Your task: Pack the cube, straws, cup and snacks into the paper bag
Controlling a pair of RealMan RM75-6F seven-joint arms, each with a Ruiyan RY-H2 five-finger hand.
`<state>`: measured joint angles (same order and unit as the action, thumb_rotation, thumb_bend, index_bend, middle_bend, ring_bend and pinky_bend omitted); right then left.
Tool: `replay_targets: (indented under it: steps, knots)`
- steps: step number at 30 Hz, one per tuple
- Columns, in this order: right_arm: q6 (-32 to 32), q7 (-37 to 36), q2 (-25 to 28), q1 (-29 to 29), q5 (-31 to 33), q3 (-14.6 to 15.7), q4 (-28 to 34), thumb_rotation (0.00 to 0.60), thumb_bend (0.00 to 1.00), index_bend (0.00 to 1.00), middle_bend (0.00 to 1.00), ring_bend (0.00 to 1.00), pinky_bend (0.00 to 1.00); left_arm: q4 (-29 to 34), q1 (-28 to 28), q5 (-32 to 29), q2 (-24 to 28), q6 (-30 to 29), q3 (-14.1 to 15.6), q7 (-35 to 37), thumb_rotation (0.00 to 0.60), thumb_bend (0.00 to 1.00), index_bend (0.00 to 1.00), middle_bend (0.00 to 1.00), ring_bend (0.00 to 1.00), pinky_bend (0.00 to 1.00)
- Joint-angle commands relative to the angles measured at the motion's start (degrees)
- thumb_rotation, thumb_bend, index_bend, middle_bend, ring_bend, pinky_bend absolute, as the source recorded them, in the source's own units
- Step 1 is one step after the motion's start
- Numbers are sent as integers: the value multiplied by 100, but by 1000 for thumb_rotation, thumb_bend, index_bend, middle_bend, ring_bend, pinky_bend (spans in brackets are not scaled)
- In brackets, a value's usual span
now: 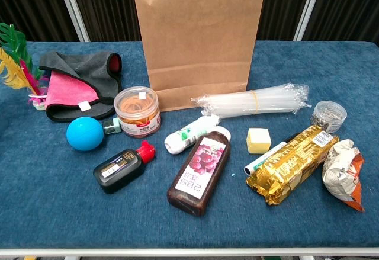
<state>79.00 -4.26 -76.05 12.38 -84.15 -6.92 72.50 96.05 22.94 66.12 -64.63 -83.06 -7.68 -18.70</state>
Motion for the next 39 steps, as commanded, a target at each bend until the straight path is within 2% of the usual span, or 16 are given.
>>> replay_targets:
  steps: [1,4,10,14,19,23,27,34,39]
  knots:
    - [-218,147,473,240,-403,144,708,600,0,0,11,0,0,67,-335,-157,57,-12,274,51,600,44,257,330,311,366]
    - [-567,451,832,509,-809,327,1295,600,0,20,33,0,0,-13,-441,-124,-20,77,328,209,600,44,259,329,311,364]
    - [-1854,1022,1304,1028,-972,735,2216,600,0,83,81,0,0,-169,-411,74,-202,264,278,388,600,44,258,330,311,362]
    - [-2232,1538,1255,1105,-772,844,2430,600,0,105,95,0,0,-329,-358,115,-334,394,204,452,600,44,259,329,311,361]
    - [-2298,1764,1069,1127,-611,854,2451,600,0,107,101,0,0,-537,-369,168,-496,418,106,624,600,44,259,330,311,358]
    - [-2014,1833,907,1131,-613,693,2395,600,0,118,109,0,0,-634,-395,190,-535,440,62,697,600,44,259,330,311,356]
    - [-1887,1763,578,1269,-440,384,2145,600,0,143,134,0,1,-722,-427,221,-565,453,21,800,600,44,259,330,311,355]
    - [-2062,2069,-396,1633,325,-133,1333,600,0,255,197,68,98,-812,-494,248,-571,504,-8,919,600,44,258,330,311,354]
    - [-2156,2469,-1053,1847,847,-328,852,600,0,265,220,84,117,-906,-542,238,-539,560,-45,1054,600,44,259,330,311,353]
